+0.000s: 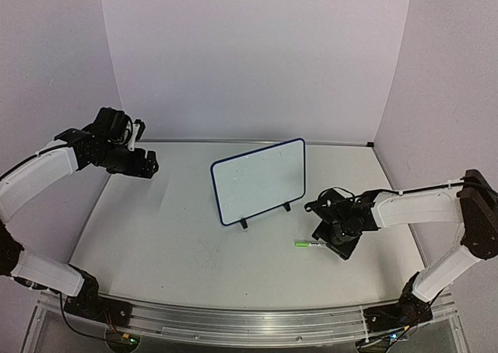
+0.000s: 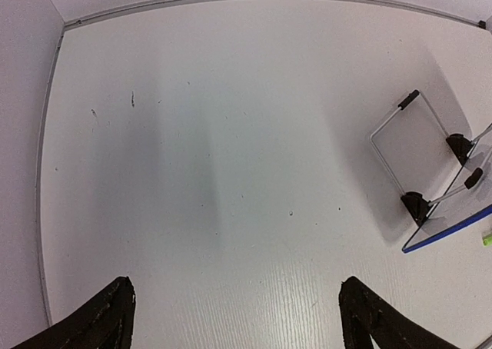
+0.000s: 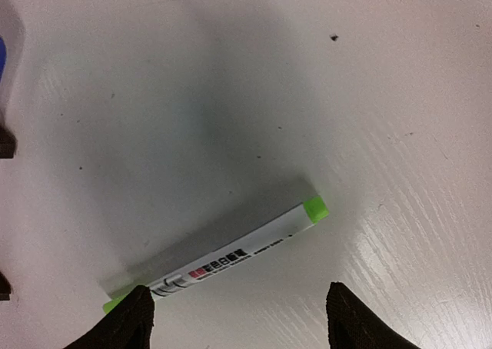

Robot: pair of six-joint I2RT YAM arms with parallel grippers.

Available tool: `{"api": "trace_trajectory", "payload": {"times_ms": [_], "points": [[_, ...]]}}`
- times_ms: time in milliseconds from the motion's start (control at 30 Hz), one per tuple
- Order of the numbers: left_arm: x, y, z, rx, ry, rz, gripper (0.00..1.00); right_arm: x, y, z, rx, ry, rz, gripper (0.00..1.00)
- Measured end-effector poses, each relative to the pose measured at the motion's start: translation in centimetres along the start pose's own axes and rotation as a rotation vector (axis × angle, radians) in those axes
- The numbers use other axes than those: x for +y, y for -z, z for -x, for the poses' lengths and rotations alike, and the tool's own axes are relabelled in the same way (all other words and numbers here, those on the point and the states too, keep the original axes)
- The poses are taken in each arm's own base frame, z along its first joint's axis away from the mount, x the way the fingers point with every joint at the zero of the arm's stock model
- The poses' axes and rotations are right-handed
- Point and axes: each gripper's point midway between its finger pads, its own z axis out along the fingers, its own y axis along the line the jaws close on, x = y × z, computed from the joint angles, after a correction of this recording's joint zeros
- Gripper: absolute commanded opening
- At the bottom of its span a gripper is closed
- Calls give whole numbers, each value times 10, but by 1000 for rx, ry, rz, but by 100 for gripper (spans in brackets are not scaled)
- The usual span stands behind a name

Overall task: Write a sentence on the whiteboard
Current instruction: Pick up the whiteboard marker from the center of the board.

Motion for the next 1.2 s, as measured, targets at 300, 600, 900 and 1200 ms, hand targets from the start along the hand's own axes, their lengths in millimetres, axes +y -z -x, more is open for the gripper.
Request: {"api": "trace_trajectory", "payload": {"times_ms": [300, 600, 900, 1200], "points": [[0, 0, 2, -8, 1, -2, 92, -4, -3, 9, -32, -74, -12, 70], [0, 0, 2, -7, 1, -2, 92, 19, -13, 16, -62, -45, -14, 62], [0, 0, 2, -8, 1, -2, 92, 30, -21, 19, -81, -18, -17, 60], [0, -3, -3, 4, 0, 0, 92, 24, -19, 20, -87, -42, -15, 62]]}}
